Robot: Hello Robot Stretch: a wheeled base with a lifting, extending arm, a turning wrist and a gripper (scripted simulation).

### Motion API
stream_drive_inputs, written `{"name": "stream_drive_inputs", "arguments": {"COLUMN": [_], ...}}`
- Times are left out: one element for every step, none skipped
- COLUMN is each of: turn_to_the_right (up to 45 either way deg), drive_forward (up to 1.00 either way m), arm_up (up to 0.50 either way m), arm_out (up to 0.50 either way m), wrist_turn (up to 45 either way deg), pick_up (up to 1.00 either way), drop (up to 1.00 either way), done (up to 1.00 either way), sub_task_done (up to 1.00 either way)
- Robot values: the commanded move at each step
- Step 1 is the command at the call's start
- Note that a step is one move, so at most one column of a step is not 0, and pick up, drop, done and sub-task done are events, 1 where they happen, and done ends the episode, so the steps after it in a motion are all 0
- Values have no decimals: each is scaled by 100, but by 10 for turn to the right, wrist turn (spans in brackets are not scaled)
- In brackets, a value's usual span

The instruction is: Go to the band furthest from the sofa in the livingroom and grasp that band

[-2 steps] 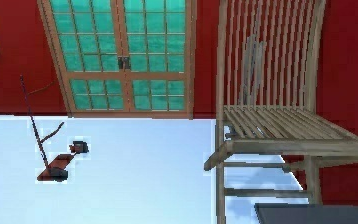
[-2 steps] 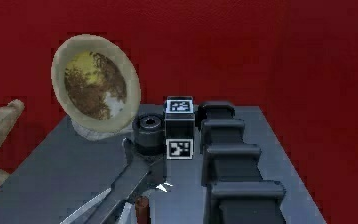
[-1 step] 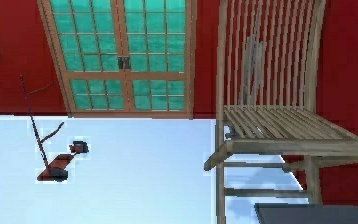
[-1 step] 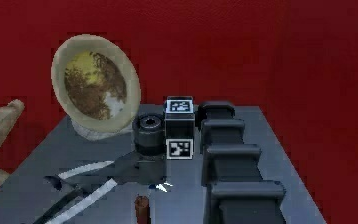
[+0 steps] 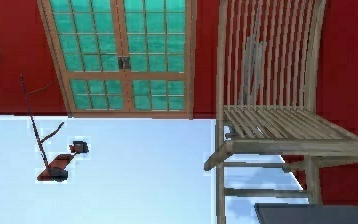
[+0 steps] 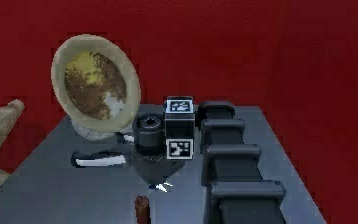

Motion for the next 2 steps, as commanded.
{"name": "stream_drive_inputs", "arguments": {"turn_to_the_right": [0, 0], "drive_forward": [0, 0], "arm_up": [0, -24], "arm_out": [0, 0], "wrist_turn": [240, 0], "pick_up": [0, 0], "drop": [0, 0], "done": [0, 0], "sub_task_done": [0, 0]}}
